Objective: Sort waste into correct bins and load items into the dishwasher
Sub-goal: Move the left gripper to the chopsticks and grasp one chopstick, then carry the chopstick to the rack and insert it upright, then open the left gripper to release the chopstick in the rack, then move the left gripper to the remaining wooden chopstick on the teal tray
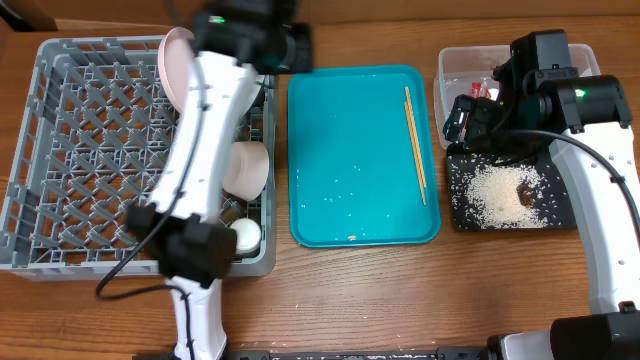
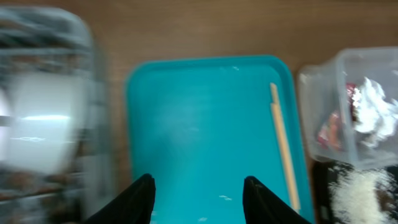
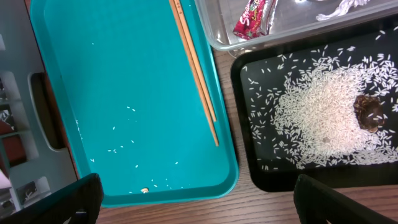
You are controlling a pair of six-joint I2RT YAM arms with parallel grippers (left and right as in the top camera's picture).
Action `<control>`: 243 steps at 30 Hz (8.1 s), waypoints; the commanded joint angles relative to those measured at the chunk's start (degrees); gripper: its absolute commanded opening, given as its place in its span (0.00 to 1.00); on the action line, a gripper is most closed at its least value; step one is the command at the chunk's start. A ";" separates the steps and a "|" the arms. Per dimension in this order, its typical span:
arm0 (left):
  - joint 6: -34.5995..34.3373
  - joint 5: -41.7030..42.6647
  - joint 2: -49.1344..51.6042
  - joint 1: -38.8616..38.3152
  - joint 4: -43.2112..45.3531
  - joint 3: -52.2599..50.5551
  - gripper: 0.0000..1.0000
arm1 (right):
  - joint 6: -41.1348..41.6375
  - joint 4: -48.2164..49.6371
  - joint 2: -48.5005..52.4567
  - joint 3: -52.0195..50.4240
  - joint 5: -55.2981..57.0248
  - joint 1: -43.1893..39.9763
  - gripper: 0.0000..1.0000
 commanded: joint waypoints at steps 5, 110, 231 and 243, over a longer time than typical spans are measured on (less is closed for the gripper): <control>-13.94 0.85 10.29 -10.60 5.42 -1.25 0.50 | -0.04 0.15 -0.17 0.28 -0.46 0.00 1.00; -4.35 -12.57 22.88 -12.52 -9.38 17.81 0.04 | -0.04 0.15 -0.17 0.31 -0.48 0.00 0.99; -21.86 -12.74 13.27 -22.51 39.85 -24.33 0.55 | -0.04 0.15 -0.17 0.28 -0.46 0.00 1.00; -21.86 -18.73 15.04 -24.61 40.92 -24.61 0.53 | -0.04 0.15 -0.17 0.28 -0.46 0.00 0.99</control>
